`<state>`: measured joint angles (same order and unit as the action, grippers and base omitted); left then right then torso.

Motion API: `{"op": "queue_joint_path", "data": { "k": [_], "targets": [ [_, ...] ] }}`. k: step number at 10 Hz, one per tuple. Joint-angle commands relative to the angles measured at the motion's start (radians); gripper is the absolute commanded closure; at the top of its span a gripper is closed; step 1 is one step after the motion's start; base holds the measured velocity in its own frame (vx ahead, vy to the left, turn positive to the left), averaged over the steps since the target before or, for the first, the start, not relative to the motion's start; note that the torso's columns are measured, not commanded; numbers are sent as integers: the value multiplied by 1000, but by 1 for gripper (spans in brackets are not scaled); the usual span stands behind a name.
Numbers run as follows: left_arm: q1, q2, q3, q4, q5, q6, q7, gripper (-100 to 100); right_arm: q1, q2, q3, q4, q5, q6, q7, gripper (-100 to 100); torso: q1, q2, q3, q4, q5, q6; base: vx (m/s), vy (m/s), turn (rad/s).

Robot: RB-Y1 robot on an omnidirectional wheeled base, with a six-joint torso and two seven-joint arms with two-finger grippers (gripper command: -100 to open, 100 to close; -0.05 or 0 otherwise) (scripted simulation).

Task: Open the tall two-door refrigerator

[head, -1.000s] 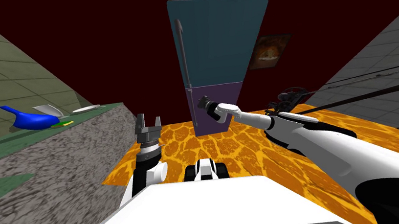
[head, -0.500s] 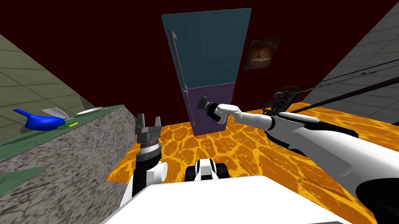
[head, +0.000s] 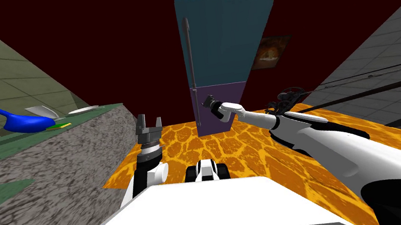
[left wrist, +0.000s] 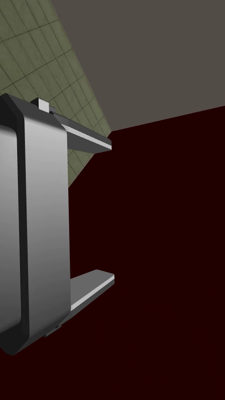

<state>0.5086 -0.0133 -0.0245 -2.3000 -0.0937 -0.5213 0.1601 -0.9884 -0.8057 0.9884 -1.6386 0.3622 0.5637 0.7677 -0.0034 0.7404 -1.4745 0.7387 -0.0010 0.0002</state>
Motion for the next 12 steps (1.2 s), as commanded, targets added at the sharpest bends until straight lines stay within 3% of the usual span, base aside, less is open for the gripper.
{"op": "queue_joint_path", "data": {
  "k": [1, 12],
  "targets": [
    [0, 0, 0, 0, 0, 0, 0, 0, -5, -6, -11, 51, -7, 22, 20, -100, 2, -2, -1, 0, 0, 0, 73, 176, -36],
    [0, 0, 0, 0, 0, 0, 0, 0, -4, -57, -58, 215, -40, 118, 96, -100, 5, -1, -1, -1, 1, 0, 47, 186, -35]
  ]
}}
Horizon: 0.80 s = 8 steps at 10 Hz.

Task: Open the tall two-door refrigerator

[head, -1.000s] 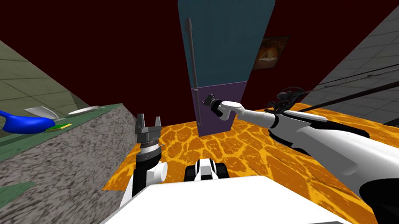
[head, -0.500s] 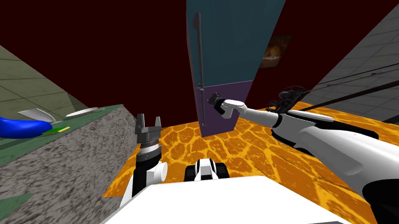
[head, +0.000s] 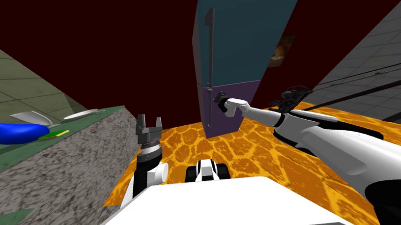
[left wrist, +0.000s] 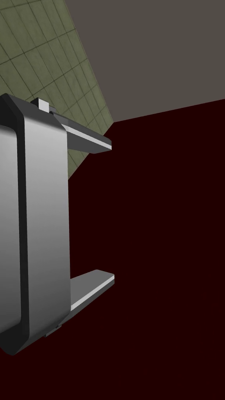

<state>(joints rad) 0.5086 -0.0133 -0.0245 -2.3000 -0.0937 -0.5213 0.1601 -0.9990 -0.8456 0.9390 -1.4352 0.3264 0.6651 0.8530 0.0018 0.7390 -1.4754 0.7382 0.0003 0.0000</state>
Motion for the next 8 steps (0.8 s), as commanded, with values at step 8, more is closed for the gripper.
{"op": "queue_joint_path", "data": {
  "k": [8],
  "targets": [
    [0, 0, 0, 0, 0, 0, 0, 0, 8, -58, -47, 145, -31, 95, 73, -100, 2, -8, -5, 1, 2, -7, 48, 232, -53]
  ]
}}
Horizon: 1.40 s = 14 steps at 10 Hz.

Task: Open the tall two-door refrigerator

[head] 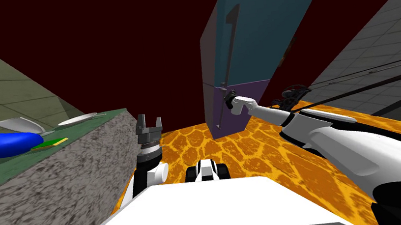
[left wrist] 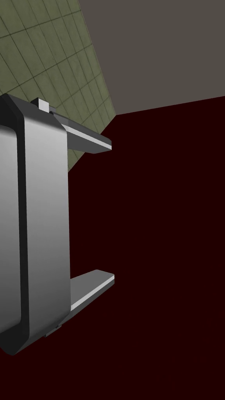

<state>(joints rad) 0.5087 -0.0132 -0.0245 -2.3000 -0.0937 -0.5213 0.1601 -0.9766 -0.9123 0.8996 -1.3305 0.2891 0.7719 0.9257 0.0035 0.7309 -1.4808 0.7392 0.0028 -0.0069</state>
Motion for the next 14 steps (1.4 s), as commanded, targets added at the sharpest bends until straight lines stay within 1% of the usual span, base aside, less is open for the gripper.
{"op": "queue_joint_path", "data": {
  "k": [1, 3, 4, 6, 7, 8, 9, 10, 12, 13, 14],
  "targets": [
    [0, 0, 0, 0, 0, 0, 0, 0, -14, 4, -13, 57, 3, -3, 7, -100, -4, 0, 0, 0, -1, -3, -12, 84, 14],
    [0, 0, 0, 0, 0, 0, 0, 0, -13, -5, -22, 89, -3, 15, 21, -100, 1, -2, -1, -1, 0, 0, 9, 164, -26],
    [0, 0, 0, 0, 0, 0, 0, 0, -12, -13, -30, 116, -9, 30, 33, -100, 4, -5, -3, -1, 1, 0, 28, 252, -73],
    [0, 0, 0, 0, 0, 0, 0, 0, -11, -20, -39, 144, -14, 45, 45, -100, 2, -5, -3, -2, 1, -2, 56, 224, -41],
    [0, 0, 0, 0, 0, 0, 0, 0, -1, -18, -32, 133, -8, 44, 36, -100, 1, -3, -2, -2, 0, -2, 28, 97, -20],
    [0, 0, 0, 0, 0, 0, 0, 0, 0, -19, -33, 131, -10, 52, 40, -100, -6, 2, 1, -2, -3, 2, 5, 22, 8],
    [0, 0, 0, 0, 0, 0, 0, 0, -1, -19, -33, 131, -9, 51, 39, 100, -11, 7, 5, -1, -5, 6, 13, 7, -15],
    [0, 0, 0, 0, 0, 0, 0, 0, -7, -22, -30, 116, -10, 30, 41, 100, -9, 7, 5, -4, -7, 5, -82, -127, -10],
    [-1, 1, 1, 0, 0, 0, 0, 0, -11, -21, -19, 83, -15, -13, 45, 100, -18, 12, 8, -4, -9, 10, -228, -296, 29],
    [-1, 1, 1, 0, 0, 0, 0, 0, -11, -21, -19, 83, -15, -13, 45, 100, -17, 11, 7, -3, -9, 12, -190, -224, 18],
    [0, 1, 1, 0, 0, 0, 0, 0, -13, -20, -13, 67, -18, -35, 46, 100, -10, 4, 3, -4, -7, 13, -182, -199, -30]
  ]
}}
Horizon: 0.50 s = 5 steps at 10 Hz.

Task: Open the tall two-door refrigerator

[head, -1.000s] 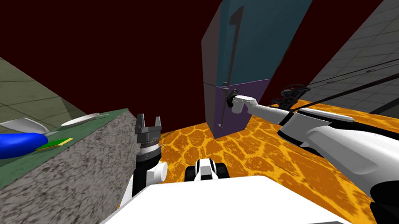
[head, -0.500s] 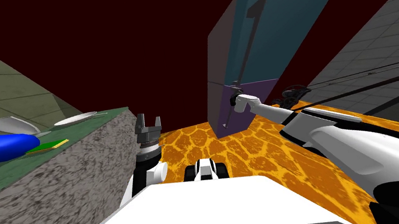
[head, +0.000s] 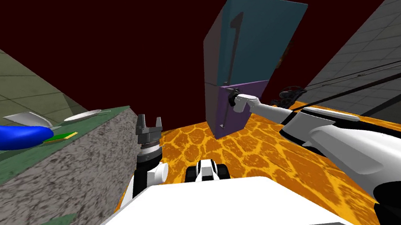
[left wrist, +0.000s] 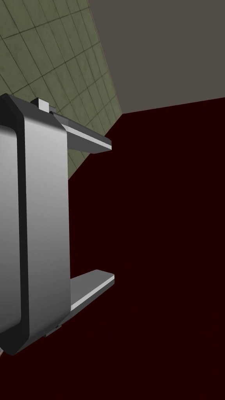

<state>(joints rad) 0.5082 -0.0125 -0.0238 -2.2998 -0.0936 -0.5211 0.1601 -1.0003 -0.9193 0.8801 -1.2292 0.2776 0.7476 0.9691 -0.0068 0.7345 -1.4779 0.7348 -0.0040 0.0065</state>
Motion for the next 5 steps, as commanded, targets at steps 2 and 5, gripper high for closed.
{"op": "queue_joint_path", "data": {
  "k": [2, 5],
  "targets": [
    [0, 0, 0, 0, 0, 0, 0, 0, 6, -13, 18, -67, -11, -55, 6, 100, -1, -4, -3, 2, 2, -2, -210, -233, -14],
    [0, 0, 0, 0, 0, 0, 0, 0, 0, -11, 35, -116, -18, -120, 12, 100, 0, 7, 4, 4, 2, -6, -257, -370, -11]
  ]
}}
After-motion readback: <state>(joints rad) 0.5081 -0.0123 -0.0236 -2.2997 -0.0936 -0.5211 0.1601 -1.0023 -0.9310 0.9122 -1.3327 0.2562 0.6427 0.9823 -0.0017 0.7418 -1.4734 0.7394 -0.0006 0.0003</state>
